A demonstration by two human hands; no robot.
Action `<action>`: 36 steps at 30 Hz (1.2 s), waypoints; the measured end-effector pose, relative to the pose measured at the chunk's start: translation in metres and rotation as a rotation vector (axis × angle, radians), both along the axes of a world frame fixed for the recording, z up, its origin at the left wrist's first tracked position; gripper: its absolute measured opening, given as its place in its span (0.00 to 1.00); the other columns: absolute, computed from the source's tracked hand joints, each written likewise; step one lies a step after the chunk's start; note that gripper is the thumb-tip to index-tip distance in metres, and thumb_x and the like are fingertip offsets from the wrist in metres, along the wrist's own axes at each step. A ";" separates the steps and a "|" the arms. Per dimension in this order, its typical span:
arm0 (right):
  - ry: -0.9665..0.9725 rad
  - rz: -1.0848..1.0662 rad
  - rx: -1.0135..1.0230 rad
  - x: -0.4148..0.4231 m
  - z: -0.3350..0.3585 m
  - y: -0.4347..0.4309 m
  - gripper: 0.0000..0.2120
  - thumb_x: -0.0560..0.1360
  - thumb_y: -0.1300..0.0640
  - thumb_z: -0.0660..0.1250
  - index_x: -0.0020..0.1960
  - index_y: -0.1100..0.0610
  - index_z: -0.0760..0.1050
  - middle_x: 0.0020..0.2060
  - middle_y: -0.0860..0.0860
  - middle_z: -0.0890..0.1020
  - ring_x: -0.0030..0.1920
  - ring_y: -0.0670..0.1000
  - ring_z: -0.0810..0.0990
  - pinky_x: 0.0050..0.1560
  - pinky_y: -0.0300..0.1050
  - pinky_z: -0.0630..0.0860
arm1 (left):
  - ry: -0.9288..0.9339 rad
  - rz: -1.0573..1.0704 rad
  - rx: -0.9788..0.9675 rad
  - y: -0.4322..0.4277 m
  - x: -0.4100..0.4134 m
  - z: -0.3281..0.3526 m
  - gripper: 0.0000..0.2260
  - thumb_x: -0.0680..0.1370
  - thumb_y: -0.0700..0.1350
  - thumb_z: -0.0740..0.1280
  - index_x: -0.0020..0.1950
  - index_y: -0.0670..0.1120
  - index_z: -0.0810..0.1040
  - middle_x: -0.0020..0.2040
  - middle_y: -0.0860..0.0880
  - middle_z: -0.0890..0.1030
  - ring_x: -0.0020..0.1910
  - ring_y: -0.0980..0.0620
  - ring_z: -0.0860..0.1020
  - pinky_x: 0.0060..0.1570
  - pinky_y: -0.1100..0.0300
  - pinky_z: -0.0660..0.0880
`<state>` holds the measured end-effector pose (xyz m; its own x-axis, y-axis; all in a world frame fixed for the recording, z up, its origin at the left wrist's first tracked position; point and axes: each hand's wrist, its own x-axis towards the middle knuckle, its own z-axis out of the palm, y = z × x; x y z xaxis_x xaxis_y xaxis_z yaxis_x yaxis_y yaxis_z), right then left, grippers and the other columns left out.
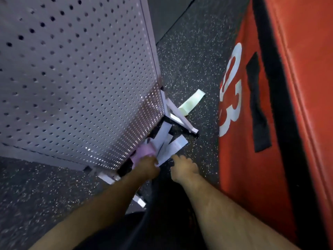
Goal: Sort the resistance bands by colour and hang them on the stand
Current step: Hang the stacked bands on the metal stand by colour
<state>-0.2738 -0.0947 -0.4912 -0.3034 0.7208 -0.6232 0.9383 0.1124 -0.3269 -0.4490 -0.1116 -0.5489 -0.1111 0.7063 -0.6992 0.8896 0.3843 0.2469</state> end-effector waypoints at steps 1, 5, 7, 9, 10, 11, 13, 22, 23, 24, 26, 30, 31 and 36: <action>-0.005 0.002 -0.024 -0.001 -0.007 -0.001 0.25 0.80 0.52 0.62 0.75 0.51 0.61 0.70 0.55 0.69 0.69 0.60 0.69 0.65 0.54 0.69 | -0.032 0.034 -0.052 -0.003 0.004 -0.006 0.19 0.75 0.49 0.69 0.62 0.38 0.78 0.61 0.38 0.79 0.61 0.41 0.77 0.59 0.58 0.70; 0.038 0.017 -0.120 -0.002 -0.027 -0.005 0.24 0.82 0.51 0.59 0.76 0.55 0.61 0.70 0.59 0.70 0.69 0.64 0.69 0.66 0.56 0.68 | 0.139 0.138 0.025 -0.026 0.010 -0.020 0.26 0.79 0.48 0.67 0.73 0.39 0.66 0.71 0.35 0.68 0.71 0.37 0.67 0.68 0.48 0.66; 0.052 0.024 -0.116 -0.003 -0.030 -0.009 0.23 0.83 0.50 0.57 0.76 0.55 0.61 0.70 0.60 0.70 0.69 0.65 0.69 0.65 0.56 0.68 | 0.330 0.129 0.123 -0.033 0.004 -0.019 0.35 0.77 0.56 0.68 0.77 0.44 0.56 0.75 0.38 0.60 0.74 0.37 0.60 0.68 0.45 0.66; 0.052 0.027 -0.107 -0.005 -0.030 -0.014 0.23 0.82 0.49 0.57 0.74 0.56 0.62 0.70 0.59 0.69 0.69 0.63 0.68 0.65 0.54 0.68 | 0.344 0.171 0.171 -0.034 -0.005 -0.026 0.44 0.73 0.63 0.70 0.79 0.47 0.50 0.76 0.38 0.55 0.75 0.36 0.58 0.67 0.42 0.69; 0.057 0.026 -0.115 -0.007 -0.029 -0.016 0.22 0.82 0.49 0.58 0.74 0.56 0.62 0.70 0.58 0.69 0.69 0.63 0.67 0.64 0.54 0.68 | 0.315 0.188 0.164 -0.033 -0.009 -0.029 0.48 0.71 0.65 0.71 0.80 0.48 0.47 0.77 0.38 0.53 0.75 0.35 0.57 0.68 0.41 0.68; 0.066 0.024 -0.127 -0.009 -0.030 -0.017 0.22 0.82 0.50 0.58 0.74 0.56 0.62 0.70 0.58 0.69 0.69 0.62 0.67 0.64 0.53 0.68 | 0.262 0.212 0.158 -0.032 -0.014 -0.033 0.50 0.70 0.64 0.73 0.81 0.50 0.46 0.79 0.39 0.51 0.77 0.35 0.54 0.69 0.39 0.67; 0.079 0.024 -0.146 -0.010 -0.030 -0.019 0.23 0.82 0.51 0.58 0.75 0.55 0.61 0.70 0.58 0.68 0.70 0.61 0.67 0.64 0.54 0.68 | 0.164 0.246 0.136 -0.026 -0.021 -0.036 0.52 0.70 0.61 0.76 0.81 0.54 0.44 0.80 0.42 0.48 0.79 0.37 0.49 0.71 0.37 0.64; 0.093 -0.023 -0.159 -0.010 -0.029 -0.020 0.24 0.81 0.48 0.59 0.74 0.56 0.62 0.70 0.57 0.69 0.69 0.61 0.67 0.65 0.53 0.66 | 0.015 0.250 0.231 -0.018 -0.016 -0.036 0.28 0.73 0.33 0.67 0.73 0.42 0.65 0.69 0.36 0.64 0.67 0.37 0.66 0.65 0.49 0.67; 0.092 -0.030 -0.160 -0.011 -0.028 -0.021 0.23 0.81 0.50 0.59 0.74 0.56 0.62 0.70 0.58 0.69 0.69 0.60 0.67 0.65 0.53 0.66 | 0.012 0.253 0.248 -0.017 -0.013 -0.034 0.25 0.73 0.32 0.66 0.70 0.40 0.68 0.66 0.37 0.67 0.63 0.40 0.69 0.62 0.53 0.68; 0.095 -0.038 -0.160 -0.011 -0.028 -0.022 0.22 0.81 0.51 0.59 0.73 0.56 0.63 0.69 0.58 0.70 0.69 0.60 0.68 0.65 0.53 0.66 | 0.001 0.262 0.267 -0.016 -0.011 -0.032 0.22 0.73 0.32 0.66 0.67 0.40 0.70 0.61 0.40 0.71 0.57 0.44 0.72 0.57 0.57 0.69; 0.107 -0.078 -0.142 -0.010 -0.028 -0.023 0.20 0.81 0.53 0.59 0.72 0.57 0.64 0.68 0.58 0.71 0.69 0.61 0.69 0.64 0.52 0.67 | -0.093 0.305 0.270 -0.016 -0.001 -0.027 0.17 0.74 0.33 0.66 0.61 0.43 0.74 0.51 0.47 0.76 0.45 0.54 0.75 0.49 0.59 0.75; 0.201 -0.235 -0.128 -0.001 -0.032 -0.024 0.17 0.79 0.57 0.61 0.68 0.56 0.67 0.62 0.57 0.75 0.63 0.60 0.74 0.59 0.51 0.69 | -0.484 0.442 0.197 -0.028 0.035 -0.024 0.10 0.69 0.47 0.74 0.49 0.51 0.79 0.44 0.51 0.83 0.45 0.53 0.81 0.52 0.56 0.79; 0.267 -0.302 -0.147 0.001 -0.034 -0.026 0.19 0.78 0.57 0.62 0.68 0.54 0.67 0.60 0.56 0.77 0.61 0.59 0.75 0.59 0.50 0.71 | -0.546 0.537 0.192 -0.030 0.042 -0.024 0.12 0.68 0.48 0.75 0.50 0.51 0.80 0.46 0.49 0.84 0.45 0.53 0.82 0.49 0.60 0.78; 0.780 -0.802 -0.389 -0.001 -0.037 -0.025 0.22 0.74 0.50 0.73 0.65 0.43 0.69 0.60 0.51 0.76 0.55 0.50 0.80 0.48 0.43 0.79 | -0.709 0.943 0.111 -0.018 0.041 -0.017 0.14 0.72 0.40 0.73 0.57 0.50 0.83 0.51 0.43 0.85 0.50 0.44 0.85 0.57 0.47 0.80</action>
